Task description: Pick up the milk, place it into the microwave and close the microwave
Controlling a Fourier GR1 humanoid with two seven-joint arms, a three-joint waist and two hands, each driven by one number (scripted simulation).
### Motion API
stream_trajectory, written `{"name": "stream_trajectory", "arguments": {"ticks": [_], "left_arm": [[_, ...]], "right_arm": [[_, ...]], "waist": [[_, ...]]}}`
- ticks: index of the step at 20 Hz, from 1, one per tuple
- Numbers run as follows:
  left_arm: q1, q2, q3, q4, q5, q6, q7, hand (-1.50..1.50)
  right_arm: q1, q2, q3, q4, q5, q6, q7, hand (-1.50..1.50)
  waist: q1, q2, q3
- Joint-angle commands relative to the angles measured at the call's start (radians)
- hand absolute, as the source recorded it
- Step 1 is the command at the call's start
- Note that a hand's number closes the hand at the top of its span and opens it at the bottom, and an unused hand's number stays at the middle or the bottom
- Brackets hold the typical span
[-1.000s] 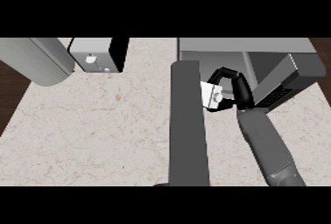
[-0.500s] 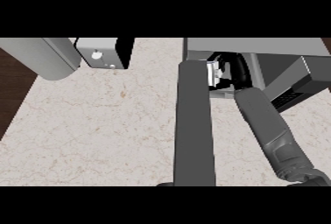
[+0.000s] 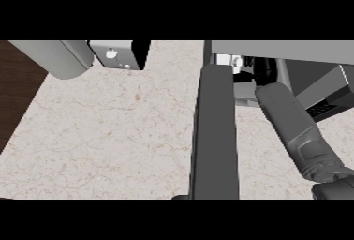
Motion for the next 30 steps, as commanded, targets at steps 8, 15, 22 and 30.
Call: {"name": "stream_trajectory", "arguments": {"ticks": [8, 15, 22, 30], "left_arm": [[-0.047, 0.008, -0.029, 0.046, -0.026, -0.018, -0.008, -1.5], [-0.09, 0.028, -0.013, 0.061, -0.06, 0.005, -0.013, -1.5], [-0.103, 0.036, -0.044, 0.097, -0.104, -0.017, -0.011, -1.5], [-0.117, 0.042, -0.106, 0.11, -0.102, -0.07, -0.006, -1.5]], "right_arm": [[0.003, -0.083, 0.037, 0.104, 0.086, -0.147, -0.046, 1.5], [0.018, -0.13, 0.057, 0.209, 0.133, -0.4, 0.162, -1.5], [-0.039, -0.104, 0.071, 0.158, 0.14, -0.22, 0.057, -1.5], [-0.061, -0.074, 0.019, 0.138, 0.084, -0.064, -0.008, -1.5]], "waist": [[0.036, 0.031, 0.002], [0.045, 0.037, 0.001], [0.046, 0.028, 0.004], [0.035, 0.02, 0.004]]}}
